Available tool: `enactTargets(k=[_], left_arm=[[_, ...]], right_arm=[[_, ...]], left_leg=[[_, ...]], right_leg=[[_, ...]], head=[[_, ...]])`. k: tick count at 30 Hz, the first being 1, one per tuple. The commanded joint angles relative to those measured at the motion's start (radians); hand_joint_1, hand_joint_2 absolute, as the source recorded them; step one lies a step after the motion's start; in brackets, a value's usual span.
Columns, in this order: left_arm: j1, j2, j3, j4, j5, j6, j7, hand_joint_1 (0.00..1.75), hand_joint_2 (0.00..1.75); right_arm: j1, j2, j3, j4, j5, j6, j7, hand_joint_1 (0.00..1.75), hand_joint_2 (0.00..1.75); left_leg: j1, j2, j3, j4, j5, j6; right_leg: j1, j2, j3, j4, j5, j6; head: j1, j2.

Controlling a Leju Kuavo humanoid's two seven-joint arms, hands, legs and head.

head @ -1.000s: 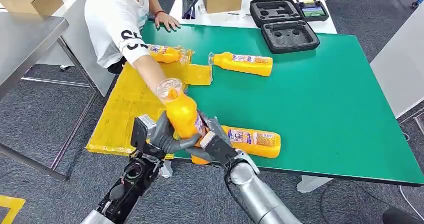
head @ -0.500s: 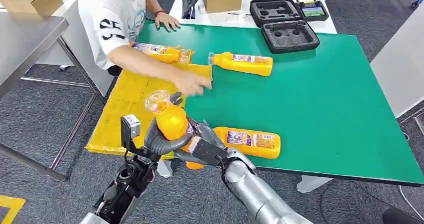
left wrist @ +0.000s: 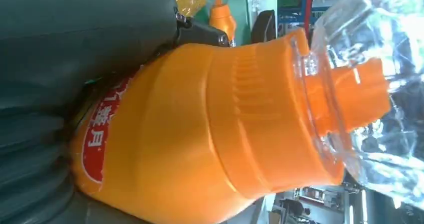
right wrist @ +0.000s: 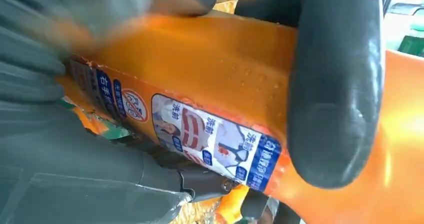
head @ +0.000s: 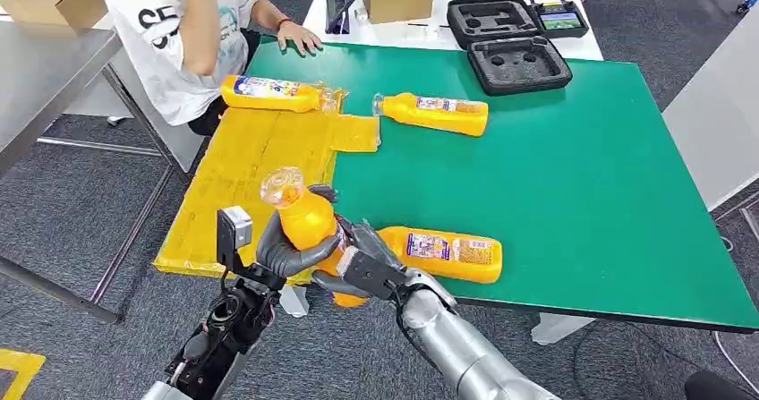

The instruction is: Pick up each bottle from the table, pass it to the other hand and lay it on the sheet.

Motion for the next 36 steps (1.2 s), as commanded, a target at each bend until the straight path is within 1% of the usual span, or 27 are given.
enactTargets(k=[1, 11, 16, 17, 18, 20, 21, 26, 29, 32, 36], left_arm=[[-0.058, 0.015, -0.034, 0.048, -0.018, -0.001, 0.001, 1.75, 1.75], [-0.058, 0.015, -0.034, 0.048, -0.018, -0.001, 0.001, 1.75, 1.75], [-0.057, 0.011, -0.026, 0.052, -0.026, 0.000, 0.001, 1.75, 1.75], [-0.054, 0.010, -0.021, 0.049, -0.025, 0.004, 0.001, 1.75, 1.75], [-0.051, 0.011, -0.021, 0.044, -0.034, 0.012, -0.002, 1.75, 1.75], [-0.043, 0.011, -0.009, 0.028, -0.043, 0.030, -0.004, 1.75, 1.75], [-0.042, 0.011, -0.003, 0.024, -0.053, 0.050, -0.003, 1.75, 1.75], [-0.074, 0.004, 0.062, 0.034, -0.169, 0.263, -0.003, 1.75, 1.75], [-0.091, 0.011, 0.103, 0.033, -0.191, 0.337, -0.010, 1.75, 1.75], [-0.097, 0.019, 0.131, 0.001, -0.207, 0.380, -0.013, 1.75, 1.75], [-0.111, 0.025, 0.146, -0.020, -0.241, 0.421, -0.005, 1.75, 1.75]], right_arm=[[-0.026, -0.002, 0.052, 0.066, 0.006, 0.002, 0.004, 1.75, 1.75], [-0.026, -0.002, 0.052, 0.066, 0.006, 0.002, 0.004, 1.75, 1.75], [-0.026, 0.002, 0.047, 0.060, 0.009, -0.022, 0.012, 1.75, 1.75], [-0.019, 0.006, 0.035, 0.050, 0.006, -0.052, 0.014, 0.23, 1.75], [-0.017, 0.009, 0.029, 0.047, 0.005, -0.069, 0.020, 0.00, 0.00], [-0.007, 0.014, 0.007, 0.014, -0.011, -0.122, 0.020, 0.00, 0.00], [-0.004, 0.014, 0.000, 0.003, -0.021, -0.123, 0.019, 0.00, 0.00], [0.032, -0.007, -0.034, -0.145, -0.078, -0.168, 0.016, 0.00, 0.00], [0.054, -0.015, -0.030, -0.209, -0.087, -0.189, 0.012, 0.00, 0.00], [0.074, -0.028, -0.013, -0.264, -0.104, -0.194, 0.027, 0.00, 0.00], [0.073, -0.028, -0.004, -0.256, -0.121, -0.203, 0.031, 0.00, 0.00]], left_leg=[[0.001, -0.001, 0.000, 0.000, 0.000, -0.001], [0.001, -0.001, 0.000, 0.000, 0.000, -0.001], [0.001, -0.001, -0.001, 0.000, 0.000, -0.001], [0.000, -0.001, 0.000, 0.000, 0.000, -0.001], [0.002, -0.001, -0.001, 0.000, 0.001, -0.002], [0.000, 0.000, -0.001, 0.000, 0.000, -0.001], [0.001, 0.000, -0.001, 0.001, 0.000, -0.001], [0.002, -0.002, -0.003, 0.002, 0.000, -0.001], [0.001, -0.001, -0.002, 0.002, 0.000, -0.001], [0.003, 0.001, -0.001, 0.001, 0.001, -0.002], [0.003, 0.000, -0.003, 0.002, 0.000, -0.002]], right_leg=[[0.001, -0.001, 0.000, 0.000, 0.000, -0.001], [0.001, -0.001, 0.000, 0.000, 0.000, -0.001], [0.001, -0.001, 0.000, 0.000, 0.000, -0.001], [0.000, -0.001, 0.000, 0.000, 0.000, -0.001], [0.002, 0.000, 0.001, -0.001, 0.001, -0.002], [0.000, 0.000, 0.000, 0.000, 0.000, -0.001], [0.001, 0.000, 0.000, 0.000, 0.000, -0.002], [0.002, -0.002, -0.001, 0.001, 0.000, -0.002], [0.002, -0.001, -0.001, 0.001, 0.001, -0.002], [0.003, 0.001, 0.000, 0.000, 0.002, -0.003], [0.003, 0.001, -0.002, 0.001, 0.001, -0.003]], head=[[0.000, 0.000], [0.000, 0.000], [0.000, 0.000], [0.000, 0.000], [0.000, 0.000], [0.000, 0.000], [0.000, 0.000], [0.000, 0.000], [0.000, 0.000], [0.000, 0.000], [0.000, 0.000]])
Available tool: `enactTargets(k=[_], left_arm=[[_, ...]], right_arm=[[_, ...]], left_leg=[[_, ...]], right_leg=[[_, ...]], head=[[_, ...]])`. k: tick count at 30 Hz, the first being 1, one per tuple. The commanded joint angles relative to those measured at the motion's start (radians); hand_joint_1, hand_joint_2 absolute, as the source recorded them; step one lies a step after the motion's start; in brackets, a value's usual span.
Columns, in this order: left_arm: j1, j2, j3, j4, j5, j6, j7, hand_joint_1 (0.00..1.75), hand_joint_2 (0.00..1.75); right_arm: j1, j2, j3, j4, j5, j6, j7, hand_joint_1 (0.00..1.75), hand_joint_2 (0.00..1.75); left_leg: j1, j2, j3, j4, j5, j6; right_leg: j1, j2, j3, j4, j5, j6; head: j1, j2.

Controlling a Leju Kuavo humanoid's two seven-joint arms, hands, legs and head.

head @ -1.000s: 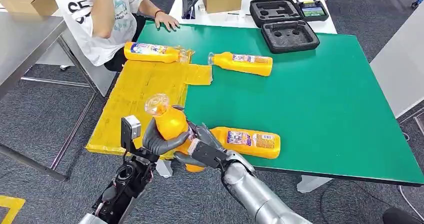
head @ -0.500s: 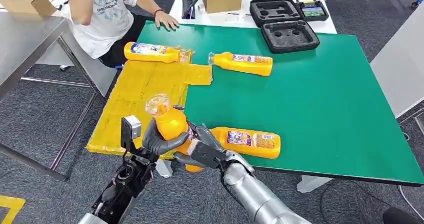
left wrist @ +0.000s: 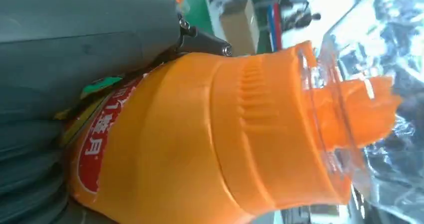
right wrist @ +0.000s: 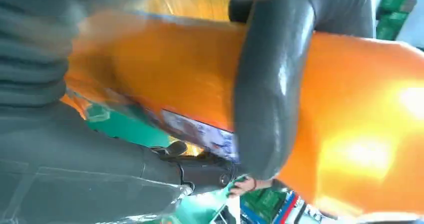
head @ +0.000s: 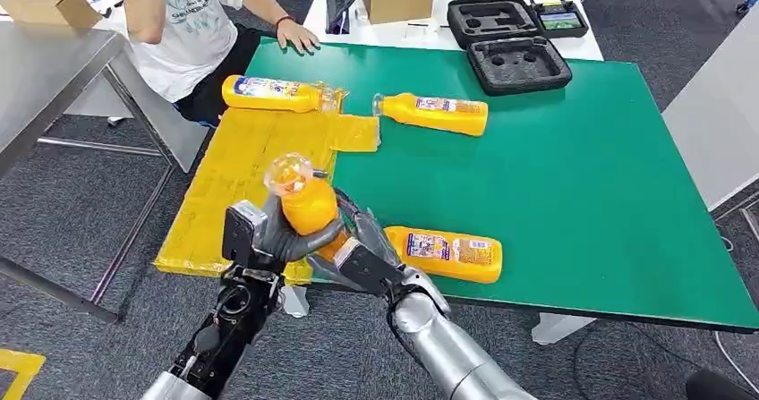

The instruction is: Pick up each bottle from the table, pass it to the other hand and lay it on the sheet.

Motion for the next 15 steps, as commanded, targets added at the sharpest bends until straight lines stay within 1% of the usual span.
enactTargets(k=[1, 3, 5, 6, 9, 12, 13, 15], left_arm=[[-0.071, 0.032, 0.128, -0.001, -0.048, 0.105, 0.015, 1.75, 1.75], [-0.078, 0.032, 0.137, -0.009, -0.054, 0.126, 0.008, 1.75, 1.75], [-0.091, 0.035, 0.144, -0.017, -0.079, 0.177, -0.002, 1.75, 1.75], [-0.095, 0.038, 0.144, -0.020, -0.079, 0.177, -0.001, 1.75, 1.75], [-0.095, 0.038, 0.144, -0.020, -0.079, 0.177, -0.001, 1.75, 1.75], [-0.093, 0.037, 0.143, -0.019, -0.079, 0.177, -0.001, 1.75, 1.75], [-0.101, 0.040, 0.141, -0.015, -0.112, 0.222, -0.006, 1.75, 1.75], [-0.119, 0.051, 0.141, -0.011, -0.153, 0.262, 0.000, 1.75, 1.75]], right_arm=[[0.017, -0.040, 0.011, -0.111, -0.035, -0.028, -0.002, 0.00, 0.00], [0.021, -0.038, 0.010, -0.110, -0.040, -0.036, -0.009, 0.00, 0.00], [0.029, -0.037, 0.005, -0.125, -0.048, -0.050, -0.014, 0.00, 0.00], [0.031, -0.039, 0.006, -0.131, -0.048, -0.048, -0.014, 0.00, 0.00], [0.031, -0.039, 0.006, -0.131, -0.048, -0.048, -0.014, 0.00, 0.00], [0.030, -0.039, 0.006, -0.132, -0.048, -0.048, -0.014, 0.00, 0.00], [0.037, -0.039, 0.000, -0.143, -0.056, -0.052, -0.013, 0.00, 0.00], [0.052, -0.042, -0.007, -0.169, -0.062, -0.071, -0.023, 0.00, 0.00]], left_leg=[[0.002, 0.001, -0.002, 0.002, 0.000, -0.002], [0.003, 0.005, 0.000, 0.001, 0.000, -0.002], [0.002, -0.001, -0.001, 0.001, 0.001, -0.002], [0.002, -0.002, -0.002, 0.001, 0.002, -0.003], [0.003, 0.001, -0.002, 0.002, 0.001, -0.003], [0.001, 0.000, -0.002, 0.000, 0.002, -0.003], [0.002, 0.000, -0.002, 0.001, 0.002, -0.003], [0.001, 0.000, -0.003, 0.001, 0.002, -0.003]], right_leg=[[0.002, 0.002, -0.002, 0.001, 0.001, -0.003], [0.003, 0.004, -0.002, 0.000, 0.001, -0.003], [0.003, -0.001, -0.002, 0.000, 0.000, -0.002], [0.003, -0.001, -0.003, 0.000, 0.001, -0.002], [0.003, 0.002, -0.003, 0.001, 0.001, -0.002], [0.002, 0.000, -0.003, 0.000, 0.001, -0.001], [0.003, 0.000, -0.002, 0.000, 0.001, -0.002], [0.002, 0.000, -0.003, 0.001, 0.001, -0.001]], head=[[0.000, 0.000], [-0.002, 0.000], [-0.001, 0.000], [-0.002, 0.000], [-0.002, 0.000], [-0.002, 0.000], [-0.002, 0.000], [-0.002, 0.000]])
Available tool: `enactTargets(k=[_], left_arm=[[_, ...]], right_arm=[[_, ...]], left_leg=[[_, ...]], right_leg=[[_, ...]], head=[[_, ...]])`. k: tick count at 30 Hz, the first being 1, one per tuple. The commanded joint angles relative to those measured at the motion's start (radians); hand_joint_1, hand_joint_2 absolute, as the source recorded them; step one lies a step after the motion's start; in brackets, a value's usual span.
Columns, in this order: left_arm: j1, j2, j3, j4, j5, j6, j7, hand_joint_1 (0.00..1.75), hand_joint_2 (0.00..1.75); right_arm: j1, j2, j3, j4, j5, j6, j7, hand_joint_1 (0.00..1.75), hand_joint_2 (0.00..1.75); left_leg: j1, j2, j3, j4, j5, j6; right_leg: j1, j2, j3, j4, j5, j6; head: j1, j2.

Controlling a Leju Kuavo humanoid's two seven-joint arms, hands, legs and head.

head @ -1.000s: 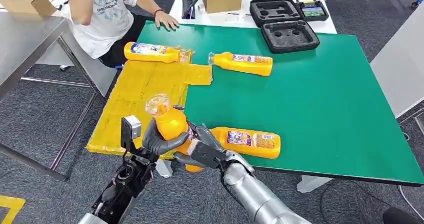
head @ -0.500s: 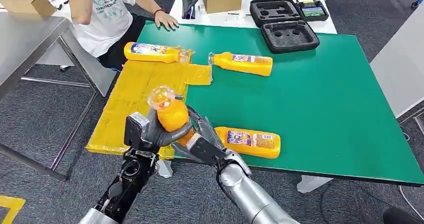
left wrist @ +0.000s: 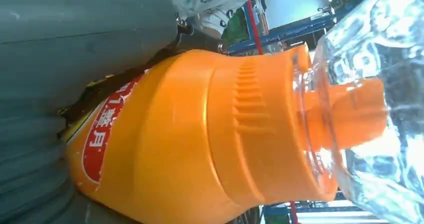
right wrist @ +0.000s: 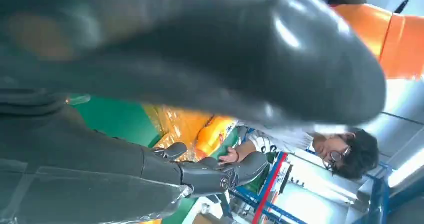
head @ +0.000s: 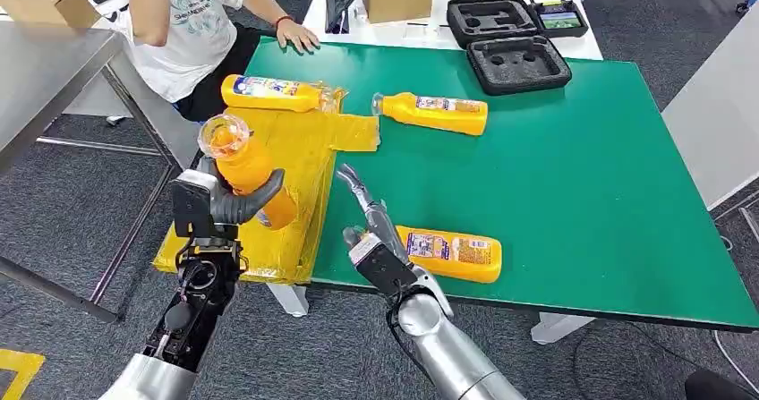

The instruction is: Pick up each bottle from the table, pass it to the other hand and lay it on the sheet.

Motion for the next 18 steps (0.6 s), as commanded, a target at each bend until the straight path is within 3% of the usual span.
enactTargets(k=[1, 4, 8, 12, 18], left_arm=[[-0.078, 0.027, 0.013, 0.033, -0.089, 0.094, 0.006, 1.75, 1.75], [-0.095, 0.051, -0.011, 0.045, -0.216, 0.155, 0.026, 1.75, 1.75], [-0.162, 0.124, -0.113, 0.105, -0.530, 0.168, 0.142, 1.75, 1.75], [-0.240, 0.180, -0.242, 0.268, -0.783, 0.061, 0.239, 1.75, 1.75], [-0.369, 0.175, -0.358, 0.538, -0.882, -0.054, 0.252, 1.75, 1.75]], right_arm=[[0.011, -0.030, -0.008, -0.052, -0.020, -0.027, -0.015, 0.00, 0.00], [0.041, -0.035, -0.026, -0.119, -0.040, -0.055, -0.025, 0.00, 0.00], [0.075, -0.056, -0.074, -0.219, -0.067, -0.093, -0.025, 0.00, 0.00], [0.089, -0.057, -0.156, -0.274, -0.149, -0.089, -0.055, 0.00, 0.00], [0.157, -0.103, -0.125, -0.535, -0.265, -0.178, -0.070, 0.00, 0.00]], left_leg=[[0.002, -0.002, -0.001, 0.001, 0.000, -0.001], [0.001, -0.002, -0.001, 0.001, 0.000, -0.001], [0.000, -0.002, -0.001, 0.001, 0.000, -0.001], [0.002, -0.006, -0.002, 0.001, 0.002, -0.001], [0.001, -0.004, -0.001, 0.001, 0.002, 0.000]], right_leg=[[0.002, -0.001, 0.000, 0.000, 0.000, -0.001], [0.001, -0.001, 0.000, 0.000, 0.000, -0.001], [0.001, -0.002, -0.001, 0.001, 0.000, -0.001], [0.003, -0.006, 0.001, 0.000, 0.001, -0.002], [0.001, -0.004, 0.000, 0.000, 0.002, -0.003]], head=[[0.000, 0.000], [0.000, 0.000], [0.000, 0.000], [0.000, 0.000], [0.000, 0.000]])
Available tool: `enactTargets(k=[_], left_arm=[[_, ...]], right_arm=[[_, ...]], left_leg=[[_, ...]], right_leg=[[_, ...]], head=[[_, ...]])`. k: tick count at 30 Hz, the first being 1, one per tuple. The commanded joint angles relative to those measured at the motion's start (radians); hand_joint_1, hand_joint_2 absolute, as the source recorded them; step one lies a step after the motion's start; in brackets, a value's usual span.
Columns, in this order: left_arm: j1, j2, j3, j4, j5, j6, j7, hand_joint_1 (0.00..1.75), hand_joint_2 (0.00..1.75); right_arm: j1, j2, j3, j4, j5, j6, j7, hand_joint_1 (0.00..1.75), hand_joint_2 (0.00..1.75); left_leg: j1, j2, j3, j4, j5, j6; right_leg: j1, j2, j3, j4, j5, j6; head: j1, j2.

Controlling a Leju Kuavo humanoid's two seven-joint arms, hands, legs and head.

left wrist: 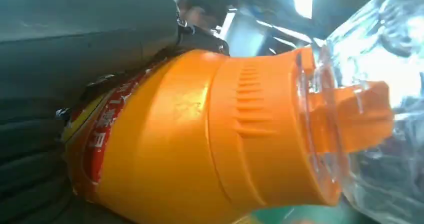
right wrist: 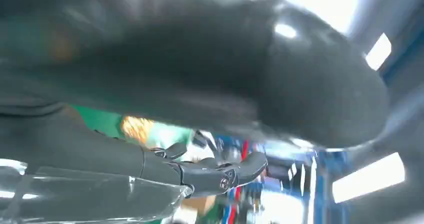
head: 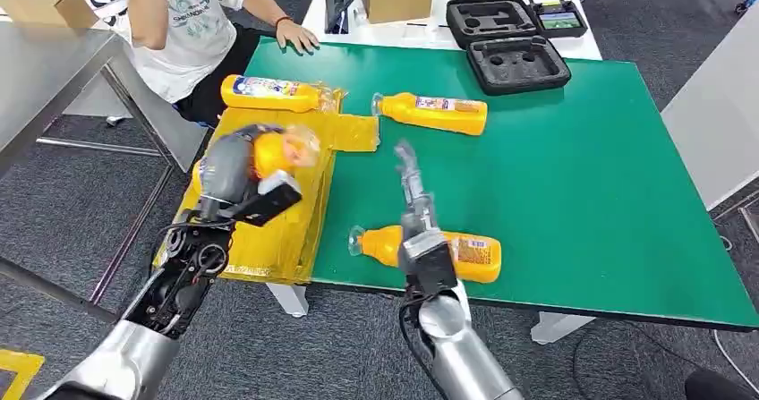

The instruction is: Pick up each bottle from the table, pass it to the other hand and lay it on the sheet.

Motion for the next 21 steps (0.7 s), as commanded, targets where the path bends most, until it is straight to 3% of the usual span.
enactTargets(k=[1, 6, 21], left_arm=[[-0.228, 0.060, -0.240, 0.421, -0.093, -0.133, 0.019, 1.75, 1.75], [-0.295, 0.064, -0.275, 0.527, -0.080, -0.239, -0.004, 1.75, 1.75], [-0.404, 0.023, -0.290, 0.727, -0.061, -0.356, 0.012, 1.75, 1.75]], right_arm=[[0.057, -0.080, -0.020, -0.298, -0.099, -0.070, -0.011, 0.00, 0.00], [0.062, -0.091, 0.005, -0.308, -0.094, -0.059, -0.011, 0.00, 0.00], [0.018, -0.056, -0.011, -0.162, -0.102, -0.036, -0.011, 0.00, 0.00]], left_leg=[[0.001, -0.004, -0.002, 0.001, 0.001, -0.001], [0.001, -0.002, -0.002, 0.001, 0.001, -0.001], [0.001, 0.000, -0.001, 0.001, 0.001, -0.001]], right_leg=[[0.001, -0.004, 0.000, 0.001, 0.000, -0.001], [0.001, -0.002, -0.001, 0.000, 0.000, -0.001], [0.002, 0.001, -0.001, 0.000, 0.001, -0.001]], head=[[0.000, 0.000], [0.000, 0.000], [0.000, 0.000]])
